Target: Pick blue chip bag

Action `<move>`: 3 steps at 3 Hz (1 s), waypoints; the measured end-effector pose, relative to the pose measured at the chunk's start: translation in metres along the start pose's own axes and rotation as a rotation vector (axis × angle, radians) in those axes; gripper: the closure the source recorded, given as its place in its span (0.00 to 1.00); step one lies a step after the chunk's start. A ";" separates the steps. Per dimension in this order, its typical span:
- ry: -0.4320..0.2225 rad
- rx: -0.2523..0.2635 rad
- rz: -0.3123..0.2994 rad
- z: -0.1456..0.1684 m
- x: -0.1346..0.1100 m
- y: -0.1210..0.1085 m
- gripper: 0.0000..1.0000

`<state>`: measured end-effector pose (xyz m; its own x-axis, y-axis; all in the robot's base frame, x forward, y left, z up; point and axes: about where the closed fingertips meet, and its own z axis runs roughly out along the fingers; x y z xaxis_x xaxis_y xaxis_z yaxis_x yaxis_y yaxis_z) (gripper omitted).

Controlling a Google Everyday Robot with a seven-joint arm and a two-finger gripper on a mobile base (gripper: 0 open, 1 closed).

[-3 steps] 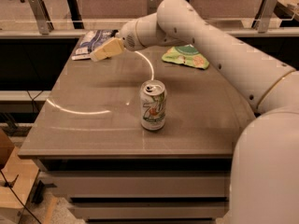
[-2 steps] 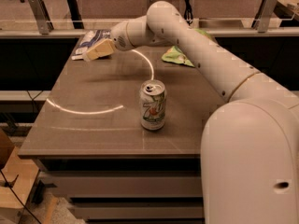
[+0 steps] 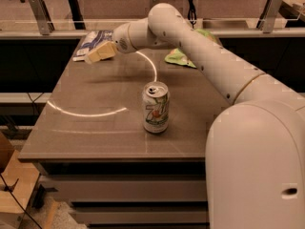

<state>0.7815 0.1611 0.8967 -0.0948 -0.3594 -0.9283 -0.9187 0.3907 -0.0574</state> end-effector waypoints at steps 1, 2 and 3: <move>0.006 0.027 -0.005 0.017 0.010 0.000 0.00; -0.001 0.060 0.004 0.031 0.018 -0.004 0.00; -0.014 0.098 0.021 0.041 0.022 -0.014 0.00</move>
Offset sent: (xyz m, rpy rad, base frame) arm 0.0265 0.0209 -0.0390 0.0068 -0.0336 -0.1095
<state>0.8077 0.1823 0.8619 -0.1081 -0.3388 -0.9346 -0.8744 0.4798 -0.0728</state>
